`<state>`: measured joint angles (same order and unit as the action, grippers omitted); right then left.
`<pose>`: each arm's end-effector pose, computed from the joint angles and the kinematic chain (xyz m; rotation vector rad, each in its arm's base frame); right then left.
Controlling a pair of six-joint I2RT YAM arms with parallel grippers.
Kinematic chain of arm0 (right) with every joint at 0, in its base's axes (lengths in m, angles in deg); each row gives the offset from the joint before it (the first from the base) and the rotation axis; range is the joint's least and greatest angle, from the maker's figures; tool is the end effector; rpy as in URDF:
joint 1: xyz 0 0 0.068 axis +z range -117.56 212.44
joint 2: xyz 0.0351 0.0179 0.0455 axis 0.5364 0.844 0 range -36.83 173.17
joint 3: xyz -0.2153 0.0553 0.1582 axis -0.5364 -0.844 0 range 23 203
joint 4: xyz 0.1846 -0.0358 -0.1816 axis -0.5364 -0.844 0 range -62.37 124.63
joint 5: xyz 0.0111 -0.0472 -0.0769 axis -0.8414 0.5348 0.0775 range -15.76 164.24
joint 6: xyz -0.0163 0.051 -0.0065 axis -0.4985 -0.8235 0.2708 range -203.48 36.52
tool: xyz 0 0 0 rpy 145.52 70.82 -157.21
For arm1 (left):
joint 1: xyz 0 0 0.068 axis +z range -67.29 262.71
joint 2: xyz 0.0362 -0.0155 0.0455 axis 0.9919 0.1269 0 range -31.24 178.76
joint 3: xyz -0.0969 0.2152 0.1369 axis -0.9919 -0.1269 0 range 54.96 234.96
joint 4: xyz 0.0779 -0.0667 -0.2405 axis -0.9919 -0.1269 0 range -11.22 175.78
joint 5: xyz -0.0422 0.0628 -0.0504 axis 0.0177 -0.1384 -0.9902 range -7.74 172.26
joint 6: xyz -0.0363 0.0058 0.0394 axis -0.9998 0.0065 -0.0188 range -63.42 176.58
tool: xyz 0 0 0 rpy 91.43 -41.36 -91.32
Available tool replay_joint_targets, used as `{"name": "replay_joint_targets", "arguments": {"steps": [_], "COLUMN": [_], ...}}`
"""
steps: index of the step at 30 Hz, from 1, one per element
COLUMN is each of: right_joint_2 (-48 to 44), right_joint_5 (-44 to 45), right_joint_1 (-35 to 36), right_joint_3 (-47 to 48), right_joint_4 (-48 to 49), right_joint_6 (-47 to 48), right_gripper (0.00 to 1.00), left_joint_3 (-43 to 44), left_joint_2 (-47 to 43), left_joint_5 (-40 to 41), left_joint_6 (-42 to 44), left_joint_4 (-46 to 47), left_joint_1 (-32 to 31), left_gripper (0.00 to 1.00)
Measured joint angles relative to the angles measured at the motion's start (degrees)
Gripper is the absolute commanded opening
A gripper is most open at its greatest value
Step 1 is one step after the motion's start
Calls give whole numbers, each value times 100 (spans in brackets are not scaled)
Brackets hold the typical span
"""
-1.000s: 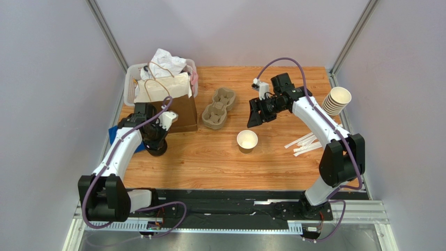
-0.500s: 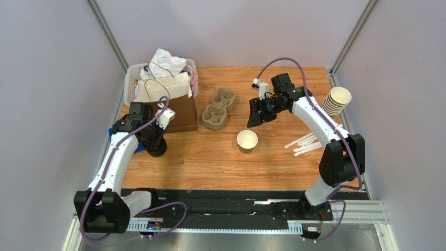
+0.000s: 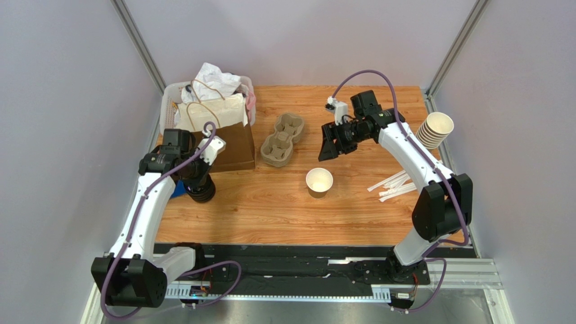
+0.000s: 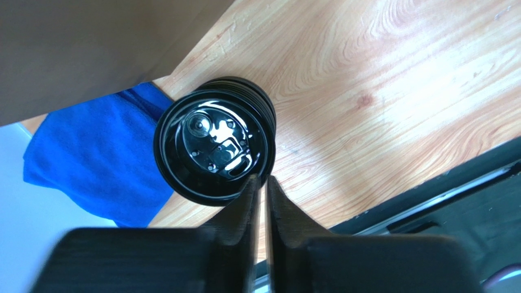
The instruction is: Pack the takeout coffee
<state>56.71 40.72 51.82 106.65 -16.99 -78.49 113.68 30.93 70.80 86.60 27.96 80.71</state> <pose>0.3117 0.1306 0.3030 -0.7419 2.4954 0.8582 0.1968 -0.0139 0.2966 0.7834 2.4874 -0.0921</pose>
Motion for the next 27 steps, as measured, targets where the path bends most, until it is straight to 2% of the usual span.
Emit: {"name": "replay_joint_targets", "arguments": {"steps": [2,5,27], "right_joint_2": [0,0,0], "right_joint_5": [-2,-4,-4], "right_joint_1": [0,0,0], "right_joint_3": [4,7,9], "right_joint_4": [0,0,-2], "right_joint_6": [0,-2,-2], "right_gripper": [66,66,66], "left_joint_3": [0,0,-302], "left_joint_2": [9,61,1003], "left_joint_5": [0,-9,4], "left_joint_6": [20,-7,-173], "left_joint_4": [-37,-20,660], "left_joint_1": [-20,-35,-66], "left_gripper": [41,43,39]}}
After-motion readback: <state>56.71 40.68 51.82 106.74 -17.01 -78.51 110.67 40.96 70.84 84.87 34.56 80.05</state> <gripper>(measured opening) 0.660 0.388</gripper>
